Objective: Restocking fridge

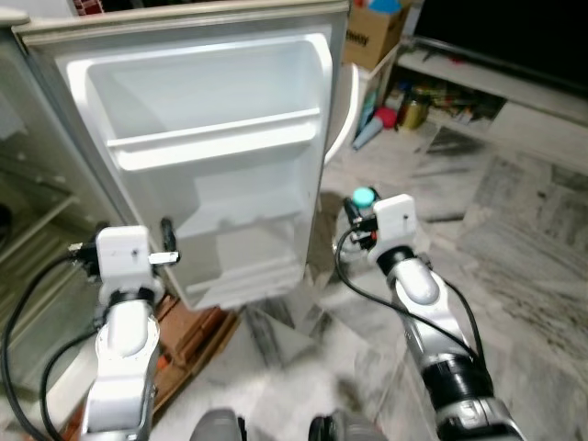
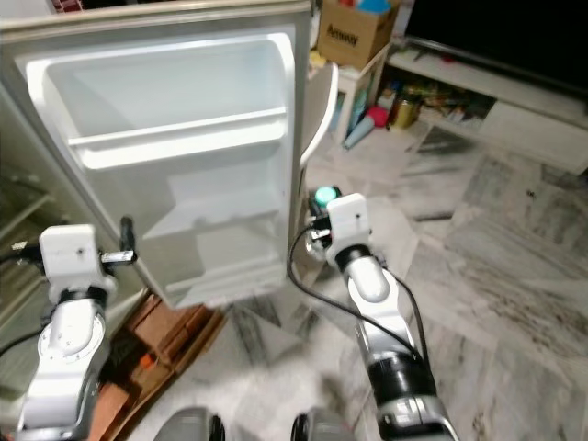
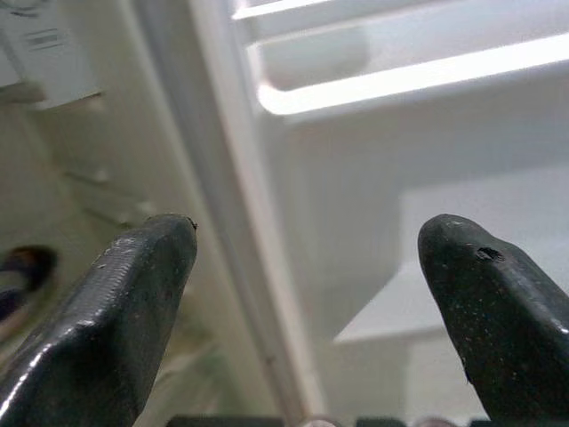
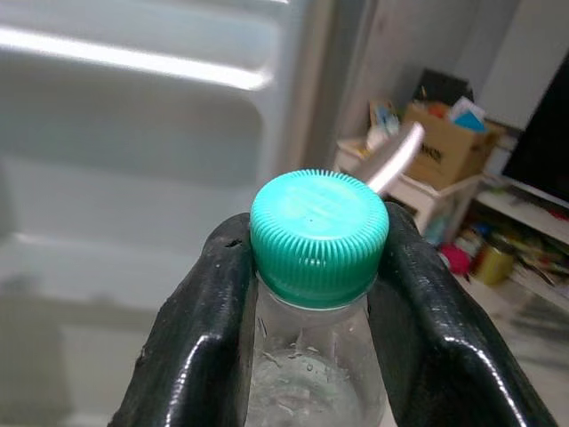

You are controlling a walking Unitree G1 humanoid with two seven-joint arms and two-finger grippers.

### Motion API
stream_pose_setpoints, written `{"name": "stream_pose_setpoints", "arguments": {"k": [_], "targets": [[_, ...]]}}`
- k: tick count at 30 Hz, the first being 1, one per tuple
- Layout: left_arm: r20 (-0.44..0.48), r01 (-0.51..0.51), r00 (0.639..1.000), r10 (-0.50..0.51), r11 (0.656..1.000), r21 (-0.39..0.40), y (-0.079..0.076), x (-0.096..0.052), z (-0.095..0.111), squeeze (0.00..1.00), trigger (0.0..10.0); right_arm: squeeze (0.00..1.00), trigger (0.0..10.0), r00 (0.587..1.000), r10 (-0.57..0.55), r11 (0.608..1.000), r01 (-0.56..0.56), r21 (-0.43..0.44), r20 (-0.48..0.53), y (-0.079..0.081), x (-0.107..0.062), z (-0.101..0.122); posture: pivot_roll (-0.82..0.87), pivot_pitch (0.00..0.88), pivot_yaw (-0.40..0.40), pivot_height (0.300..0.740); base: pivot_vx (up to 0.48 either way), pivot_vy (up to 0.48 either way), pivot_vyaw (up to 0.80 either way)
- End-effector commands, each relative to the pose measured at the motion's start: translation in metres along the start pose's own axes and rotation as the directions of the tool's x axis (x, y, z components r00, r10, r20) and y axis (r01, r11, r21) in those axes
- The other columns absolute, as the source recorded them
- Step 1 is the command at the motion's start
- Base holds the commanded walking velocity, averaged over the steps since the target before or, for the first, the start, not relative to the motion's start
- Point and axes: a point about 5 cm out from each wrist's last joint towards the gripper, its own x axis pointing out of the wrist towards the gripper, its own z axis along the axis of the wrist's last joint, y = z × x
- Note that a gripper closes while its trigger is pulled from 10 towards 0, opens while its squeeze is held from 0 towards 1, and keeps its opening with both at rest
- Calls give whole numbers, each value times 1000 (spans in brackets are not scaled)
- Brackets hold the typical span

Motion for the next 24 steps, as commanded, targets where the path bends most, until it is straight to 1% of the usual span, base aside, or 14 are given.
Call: {"name": "stream_pose_setpoints", "arguments": {"k": [1,2,3,4,8,10,14,15,17,18,20,22,23,24], "targets": [[-17,-8,1000,9,1000,24,3,-4,-7,0,10000,0,10000,999,-2,1000,1,17,44,4,1,7,169,30,-3,740,0,0,0],[-34,-1,999,2,999,35,1,-10,-12,0,10000,0,10000,999,-14,1000,13,25,40,3,-6,4,169,35,6,740,0,0,0],[-34,-1,999,2,999,35,1,-10,-12,0,10000,0,10000,999,-14,1000,13,25,40,3,-6,4,169,35,6,740,0,0,0],[-46,18,999,-16,999,44,-2,-19,-16,0,10000,0,10000,999,-33,999,32,39,29,2,-16,0,164,45,7,740,0,0,0],[-82,91,993,-85,993,72,-9,-20,-33,0,10000,0,10000,997,-67,996,69,55,-40,5,-25,-20,143,49,6,740,0,0,0],[-89,88,993,-81,993,80,-9,-17,-35,0,10000,0,10000,996,-68,996,70,51,-51,8,-24,-25,143,53,4,740,0,0,0],[-65,73,995,-69,995,64,-8,-11,-25,0,10000,0,10000,995,-87,995,90,52,-54,11,-14,-23,164,20,-2,740,0,0,0],[-43,76,996,-74,995,62,-8,-3,-16,0,10000,0,10000,995,-98,992,101,71,-35,11,-5,-14,147,31,3,740,0,0,0],[-44,76,996,-73,995,61,-10,0,-16,0,10000,0,10000,994,-102,991,104,80,-26,12,-1,-13,147,31,3,740,0,0,0],[-24,84,996,-83,994,75,-19,6,-21,0,10000,0,10000,991,-127,991,128,38,-39,7,-1,-20,138,58,5,740,0,0,0],[-15,82,997,-81,992,94,-24,13,-23,0,10000,0,10000,985,-156,987,158,24,-67,1,4,-25,132,55,-5,740,0,0,0],[-24,70,997,-69,997,39,-23,16,-18,0,10000,0,10000,981,-176,980,182,81,-77,-1,7,-22,132,44,-13,740,0,0,0],[19,90,996,-91,994,60,-23,16,-8,0,10000,0,10000,990,-134,986,137,95,-43,1,11,-13,137,31,-15,740,0,0,0],[43,97,994,-101,991,96,-22,16,-5,0,10000,0,10000,996,-87,994,88,62,-16,5,12,-9,153,33,-8,740,0,0,0]]}}
